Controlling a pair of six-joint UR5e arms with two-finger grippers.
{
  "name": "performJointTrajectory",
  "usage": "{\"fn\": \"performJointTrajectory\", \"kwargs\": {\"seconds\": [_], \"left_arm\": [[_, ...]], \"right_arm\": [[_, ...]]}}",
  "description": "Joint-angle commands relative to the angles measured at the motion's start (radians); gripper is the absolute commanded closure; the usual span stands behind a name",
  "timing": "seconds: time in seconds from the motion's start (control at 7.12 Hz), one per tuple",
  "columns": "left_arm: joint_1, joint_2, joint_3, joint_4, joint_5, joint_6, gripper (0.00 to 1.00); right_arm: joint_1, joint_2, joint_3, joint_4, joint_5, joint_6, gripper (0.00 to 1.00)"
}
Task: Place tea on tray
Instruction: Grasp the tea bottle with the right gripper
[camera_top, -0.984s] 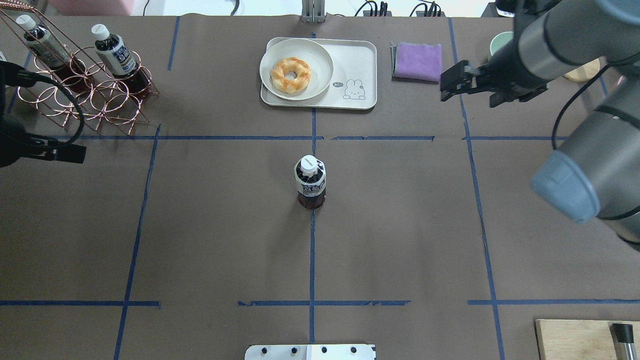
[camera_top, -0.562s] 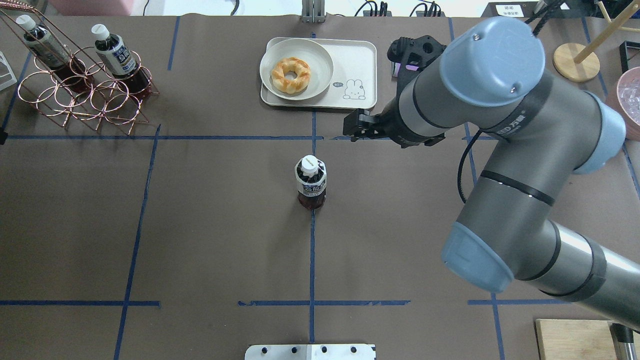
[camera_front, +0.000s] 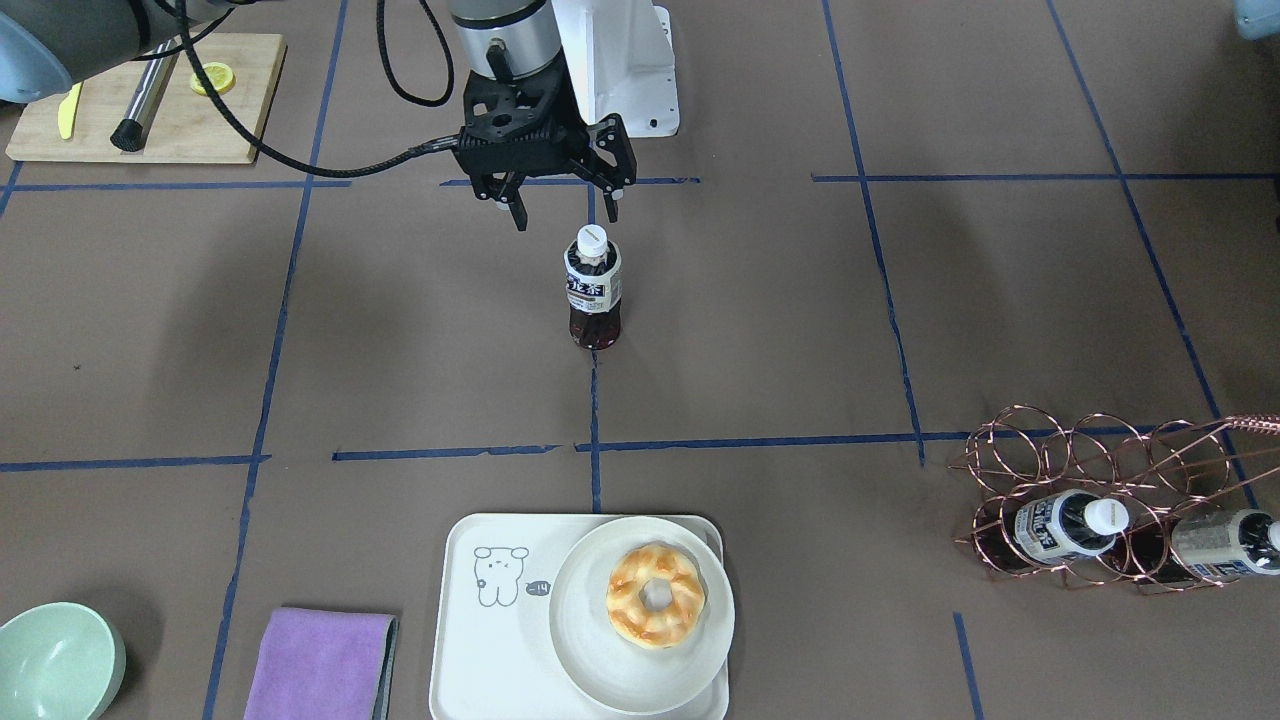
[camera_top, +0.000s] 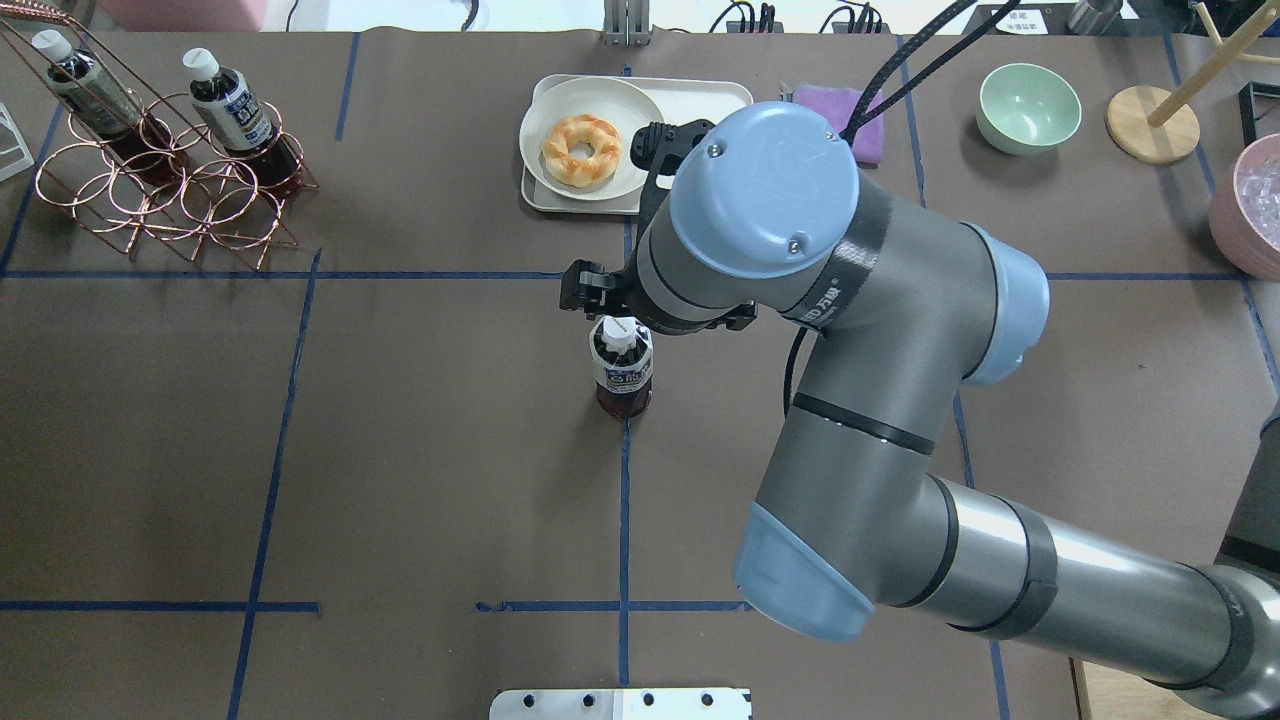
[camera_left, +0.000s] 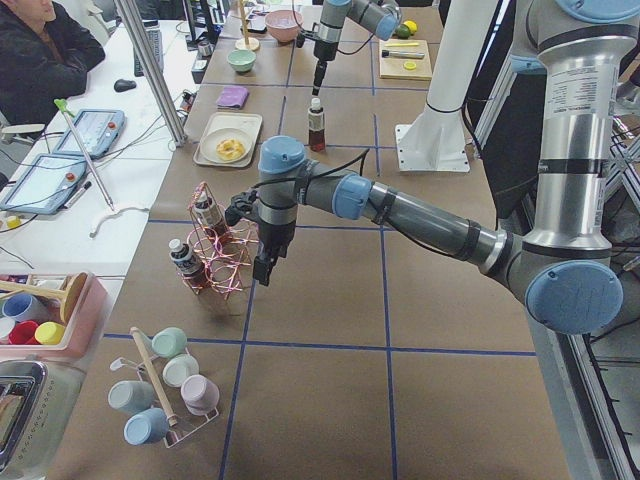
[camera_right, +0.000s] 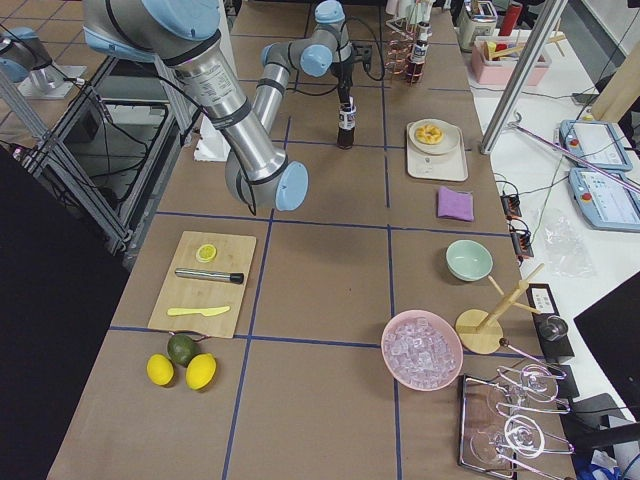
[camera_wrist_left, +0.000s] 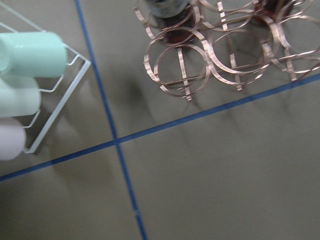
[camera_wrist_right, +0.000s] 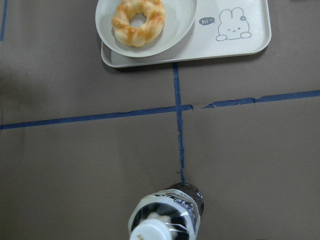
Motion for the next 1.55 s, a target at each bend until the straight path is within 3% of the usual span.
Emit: {"fn": "performJointTrajectory", "kwargs": {"seconds": [0.0, 0.42, 1.41], "left_arm": [[-0.042, 0.0, 0.029, -0.001, -0.004, 0.064, 0.0], [-0.045, 0.0, 0.038, -0.007, -0.004, 0.069, 0.0], [-0.045, -0.001, 0.046, -0.01, -0.004, 0.069, 0.0]], "right_arm": [[-0.017, 0.086, -0.11, -0.01, -0.016, 0.001, 0.0], [-0.017, 0.08, -0.118, -0.015, -0.034, -0.015, 0.12], [-0.017, 0.083, -0.109, -0.081, -0.034, -0.045, 0.23]]}}
